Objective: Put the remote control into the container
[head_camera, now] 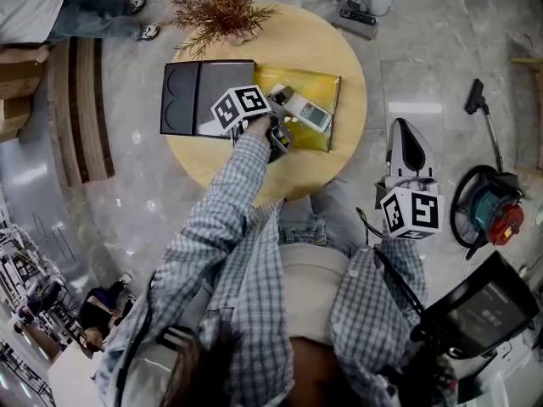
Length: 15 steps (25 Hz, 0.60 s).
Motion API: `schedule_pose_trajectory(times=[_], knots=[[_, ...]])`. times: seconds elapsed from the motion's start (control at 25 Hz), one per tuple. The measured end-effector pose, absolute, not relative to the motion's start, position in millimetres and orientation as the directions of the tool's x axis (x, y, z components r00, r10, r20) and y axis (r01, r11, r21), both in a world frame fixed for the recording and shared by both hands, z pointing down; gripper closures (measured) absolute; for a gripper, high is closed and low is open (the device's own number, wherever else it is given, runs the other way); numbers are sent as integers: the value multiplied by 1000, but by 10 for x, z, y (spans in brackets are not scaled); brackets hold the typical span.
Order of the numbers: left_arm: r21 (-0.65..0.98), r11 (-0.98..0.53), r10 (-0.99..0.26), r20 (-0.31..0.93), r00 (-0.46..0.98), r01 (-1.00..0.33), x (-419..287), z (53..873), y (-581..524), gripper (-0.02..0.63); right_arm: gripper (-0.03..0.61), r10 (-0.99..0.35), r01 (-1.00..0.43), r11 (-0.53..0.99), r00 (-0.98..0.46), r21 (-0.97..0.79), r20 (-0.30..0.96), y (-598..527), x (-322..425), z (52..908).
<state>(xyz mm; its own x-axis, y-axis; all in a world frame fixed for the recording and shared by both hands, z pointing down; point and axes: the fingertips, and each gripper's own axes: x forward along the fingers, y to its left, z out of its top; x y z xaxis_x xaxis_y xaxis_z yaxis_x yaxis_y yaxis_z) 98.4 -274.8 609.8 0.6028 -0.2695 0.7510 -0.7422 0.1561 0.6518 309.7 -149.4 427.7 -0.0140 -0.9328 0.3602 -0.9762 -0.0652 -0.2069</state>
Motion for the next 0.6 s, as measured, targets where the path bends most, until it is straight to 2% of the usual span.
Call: schedule_pose_trajectory(times=[0.24, 0.48, 0.6], knots=[[578, 90, -222, 805, 550, -811, 1036, 6126, -2729, 411, 574, -933, -974, -61, -22, -220, 359, -1493, 3159, 4288], [493, -56, -171, 852, 495, -868, 1057, 6151, -2685, 411, 574, -934, -971, -59, -28, -231, 355, -1483, 3212, 4309], [478, -66, -165, 860, 482, -876, 1038, 6146, -2663, 411, 574, -935, -969, -57, -32, -239, 352, -1475, 3220, 4320]])
